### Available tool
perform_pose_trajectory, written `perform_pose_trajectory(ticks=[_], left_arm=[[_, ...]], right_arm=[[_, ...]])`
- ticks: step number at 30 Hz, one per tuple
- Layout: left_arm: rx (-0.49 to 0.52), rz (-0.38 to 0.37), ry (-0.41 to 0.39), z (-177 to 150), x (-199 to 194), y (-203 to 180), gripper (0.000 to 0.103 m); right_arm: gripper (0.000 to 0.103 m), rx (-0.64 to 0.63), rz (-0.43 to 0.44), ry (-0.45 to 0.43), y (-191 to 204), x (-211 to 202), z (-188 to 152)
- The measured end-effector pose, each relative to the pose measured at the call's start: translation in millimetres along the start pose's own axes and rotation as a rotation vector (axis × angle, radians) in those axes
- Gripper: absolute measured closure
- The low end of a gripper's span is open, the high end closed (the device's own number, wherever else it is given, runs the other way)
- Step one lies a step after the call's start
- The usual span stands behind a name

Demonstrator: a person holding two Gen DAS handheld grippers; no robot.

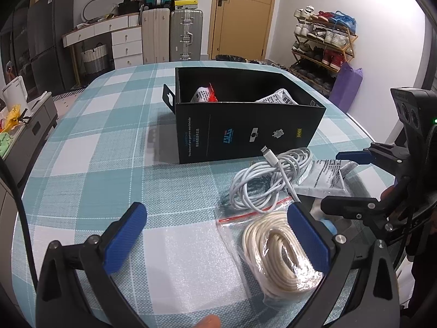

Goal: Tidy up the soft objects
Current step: 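Grasp the white paper packet with the right tool while the left tool grasps the bagged rope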

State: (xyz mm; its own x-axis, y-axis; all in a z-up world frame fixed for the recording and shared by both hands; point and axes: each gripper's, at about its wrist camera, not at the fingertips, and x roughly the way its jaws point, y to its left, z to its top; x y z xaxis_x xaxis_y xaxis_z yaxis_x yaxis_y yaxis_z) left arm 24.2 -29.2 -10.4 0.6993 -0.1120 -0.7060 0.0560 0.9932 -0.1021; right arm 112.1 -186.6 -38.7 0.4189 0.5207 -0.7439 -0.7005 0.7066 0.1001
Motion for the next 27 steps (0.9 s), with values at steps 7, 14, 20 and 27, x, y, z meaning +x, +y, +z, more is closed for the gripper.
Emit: perform_pose_trajectory(ticks=[7, 14, 20, 27], left_arm=[[0.005, 0.001, 0.003, 0, 1, 0, 0.000], [0.019, 0.004, 0.012, -1, 0, -4, 0.000], [0.053, -0.016, 0.027, -5, -4, -13, 0.000], [0.085, -0.053, 0.058, -7, -7, -25, 0.000]], right_arm=[[0.014, 0.010, 0.025, -0.014, -1, 3, 0], [0.043, -0.008, 0.022, -0.050, 2, -4, 1], [0.045, -0.006, 0.026, -0.073, 0, -10, 2], [0.045, -0.008, 0.027, -0.108, -2, -23, 3]])
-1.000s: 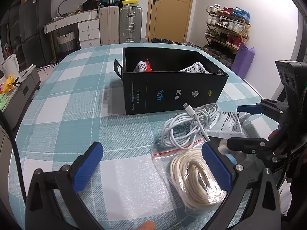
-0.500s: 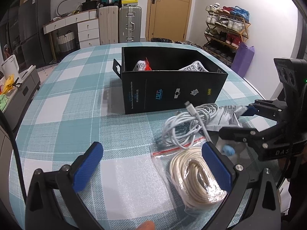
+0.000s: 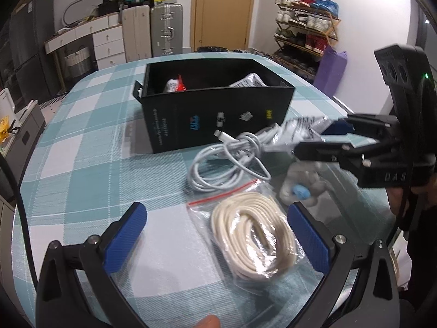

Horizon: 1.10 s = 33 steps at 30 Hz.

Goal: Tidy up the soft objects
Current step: 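Grasp the white paper packet with the right tool while the left tool grasps the bagged rope, then carry the bagged rope over the box while the right tool carries the paper packet there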

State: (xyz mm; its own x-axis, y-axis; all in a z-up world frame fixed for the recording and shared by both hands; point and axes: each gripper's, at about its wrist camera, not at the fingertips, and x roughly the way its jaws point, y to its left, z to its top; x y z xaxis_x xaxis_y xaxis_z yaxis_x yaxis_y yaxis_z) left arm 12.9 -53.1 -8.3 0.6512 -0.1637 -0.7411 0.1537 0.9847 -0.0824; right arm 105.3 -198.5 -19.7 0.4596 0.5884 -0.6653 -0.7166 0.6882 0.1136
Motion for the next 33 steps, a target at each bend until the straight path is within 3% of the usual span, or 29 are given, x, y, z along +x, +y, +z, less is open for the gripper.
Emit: perform_pose_trajectory(ticks=[24, 29, 31, 33], left_arm=[[0.081, 0.030, 0.126, -10, 15, -29, 0.002], [0.103, -0.001, 0.122, -13, 11, -32, 0.032], [0.112, -0.002, 0.117, -13, 7, -31, 0.053], [0.093, -0.020, 0.112, -12, 5, -27, 0.061]], right_arm=[[0.045, -0.010, -0.024, -0.057, -4, -23, 4], [0.045, -0.014, -0.025, -0.062, -5, -26, 4], [0.045, -0.014, -0.024, -0.063, -4, -26, 4], [0.045, -0.015, -0.025, -0.067, -4, -28, 4]])
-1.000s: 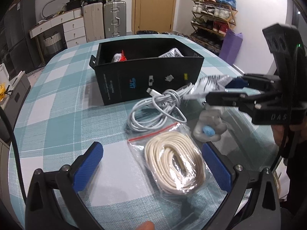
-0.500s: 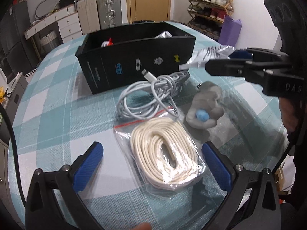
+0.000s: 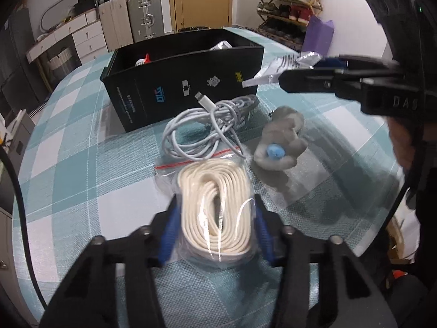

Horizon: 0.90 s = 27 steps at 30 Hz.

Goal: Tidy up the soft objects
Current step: 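Carry the bagged rope over the box while the right tool carries the paper packet there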

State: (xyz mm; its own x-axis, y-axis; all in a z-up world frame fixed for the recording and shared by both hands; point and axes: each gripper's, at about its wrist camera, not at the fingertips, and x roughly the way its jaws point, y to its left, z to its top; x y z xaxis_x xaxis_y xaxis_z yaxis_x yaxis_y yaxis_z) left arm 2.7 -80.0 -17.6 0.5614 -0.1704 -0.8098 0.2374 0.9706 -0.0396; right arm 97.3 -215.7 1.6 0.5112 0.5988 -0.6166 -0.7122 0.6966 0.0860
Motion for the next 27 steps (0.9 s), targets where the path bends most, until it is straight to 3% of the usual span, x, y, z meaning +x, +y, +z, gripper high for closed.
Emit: perform_pose_trajectory(ticks=[9, 27], left_arm=[[-0.026, -0.018, -0.033, -1, -17, 9, 0.064], [-0.097, -0.010, -0.188, 15, -66, 27, 0.064]], right_arm=[[0.045, -0.004, 0.000, -0.016, 2, -4, 2], [0.045, 0.011, 0.000, -0.091, 3, -18, 7]])
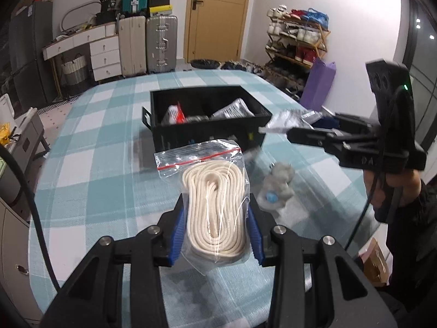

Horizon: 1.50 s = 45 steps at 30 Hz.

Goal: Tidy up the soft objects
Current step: 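Carry the bagged rope over the box while the right tool carries the paper packet there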

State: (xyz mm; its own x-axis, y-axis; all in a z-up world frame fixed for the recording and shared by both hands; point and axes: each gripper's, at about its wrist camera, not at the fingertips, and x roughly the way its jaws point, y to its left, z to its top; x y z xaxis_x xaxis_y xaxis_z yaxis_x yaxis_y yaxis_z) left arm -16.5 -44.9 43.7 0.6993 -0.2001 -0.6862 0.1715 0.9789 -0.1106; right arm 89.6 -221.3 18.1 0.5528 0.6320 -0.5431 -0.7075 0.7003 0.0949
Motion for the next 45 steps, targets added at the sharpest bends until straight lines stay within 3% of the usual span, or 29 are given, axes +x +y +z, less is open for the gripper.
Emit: perform_pose_trajectory(ticks=[10, 19, 28, 45], left_arm=[[-0.029, 0.006, -0.095, 38, 4, 12, 0.064], [-0.030, 0.012, -0.133, 72, 20, 23, 0.064], [-0.016, 0.014, -0.126, 93, 41, 27, 0.064], [-0.035, 0.043, -0.108, 111, 67, 40, 0.064]], right_arm=[[0.045, 0.022, -0.017, -0.064, 0, -9, 7], [0.045, 0.031, -0.034, -0.110, 4, -8, 23], [0.045, 0.029, -0.032, -0.149, 1, -6, 43], [0.045, 0.019, -0.050, -0.119, -5, 21, 67]])
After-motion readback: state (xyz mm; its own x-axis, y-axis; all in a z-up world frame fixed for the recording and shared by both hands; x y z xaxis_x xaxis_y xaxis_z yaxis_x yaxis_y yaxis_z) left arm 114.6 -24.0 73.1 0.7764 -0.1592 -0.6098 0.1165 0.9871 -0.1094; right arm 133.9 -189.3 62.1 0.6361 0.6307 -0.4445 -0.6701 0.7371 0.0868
